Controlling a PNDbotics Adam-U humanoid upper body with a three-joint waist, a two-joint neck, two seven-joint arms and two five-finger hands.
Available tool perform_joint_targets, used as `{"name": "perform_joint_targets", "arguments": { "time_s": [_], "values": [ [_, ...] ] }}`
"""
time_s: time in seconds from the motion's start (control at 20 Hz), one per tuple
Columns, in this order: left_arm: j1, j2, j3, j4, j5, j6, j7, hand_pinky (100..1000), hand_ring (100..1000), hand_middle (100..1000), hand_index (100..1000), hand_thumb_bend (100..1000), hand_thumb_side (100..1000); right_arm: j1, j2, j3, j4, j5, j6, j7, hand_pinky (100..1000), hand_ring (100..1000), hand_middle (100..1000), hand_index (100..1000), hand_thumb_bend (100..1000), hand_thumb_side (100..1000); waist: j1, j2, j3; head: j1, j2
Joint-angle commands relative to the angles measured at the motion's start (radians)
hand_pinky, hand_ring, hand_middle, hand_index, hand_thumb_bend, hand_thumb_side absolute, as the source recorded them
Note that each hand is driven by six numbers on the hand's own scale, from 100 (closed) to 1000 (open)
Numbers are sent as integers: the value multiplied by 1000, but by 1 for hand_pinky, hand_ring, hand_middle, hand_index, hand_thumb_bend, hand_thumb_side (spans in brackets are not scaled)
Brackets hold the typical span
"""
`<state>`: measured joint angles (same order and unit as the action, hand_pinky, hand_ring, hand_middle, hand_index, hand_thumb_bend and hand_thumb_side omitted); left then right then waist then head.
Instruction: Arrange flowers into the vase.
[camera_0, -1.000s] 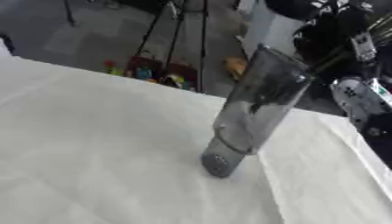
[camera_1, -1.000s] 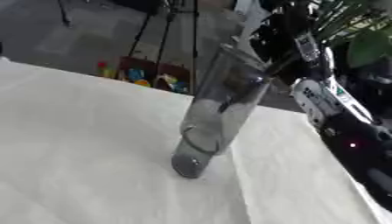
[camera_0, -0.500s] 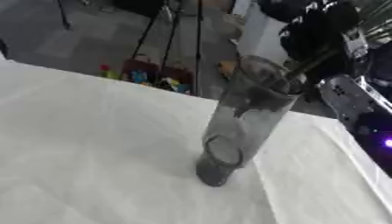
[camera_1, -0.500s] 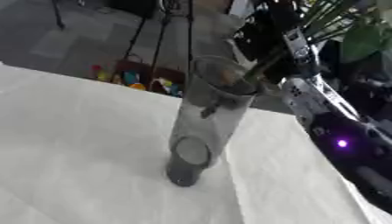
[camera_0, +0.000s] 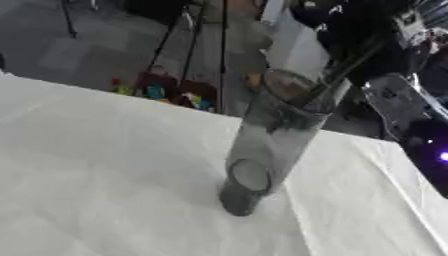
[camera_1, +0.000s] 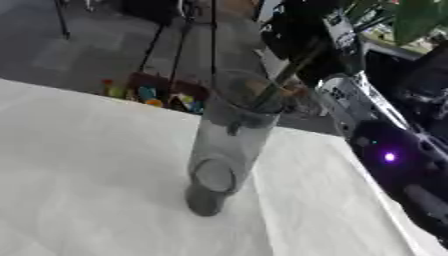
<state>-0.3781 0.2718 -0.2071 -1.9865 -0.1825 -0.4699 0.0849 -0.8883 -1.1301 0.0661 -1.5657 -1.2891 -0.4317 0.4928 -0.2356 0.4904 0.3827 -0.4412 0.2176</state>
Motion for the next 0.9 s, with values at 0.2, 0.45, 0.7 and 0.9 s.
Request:
{"name": "perform_joint_targets", "arguments": {
  "time_s": [0.2,0.45,0.7,0.9],
  "values": [
    [-5,3,7,-13,10,3,-1,691,1000,961,968,100,1000,-19,-26,-20,-16,13,75,-10,100,136,100,159,100,240,10,-37,-7,-5,-8],
    [-7,2,10,-13,18,6,-2,691,1000,961,968,100,1000,-11,-26,-18,-24,34,117,-28,100,140,100,160,100,239,10,-43,-7,-9,-10],
    [-9,-1,11,-13,21,7,-3,691,1000,961,968,100,1000,16,-34,-20,-37,49,135,-58,100,197,100,181,100,233,10,-41,-4,-10,-14],
    [-11,-3,11,-13,22,7,-4,691,1000,962,968,100,1000,24,-32,-20,-46,60,140,-77,100,285,100,242,100,224,10,-36,-3,-9,-15]
  ]
}}
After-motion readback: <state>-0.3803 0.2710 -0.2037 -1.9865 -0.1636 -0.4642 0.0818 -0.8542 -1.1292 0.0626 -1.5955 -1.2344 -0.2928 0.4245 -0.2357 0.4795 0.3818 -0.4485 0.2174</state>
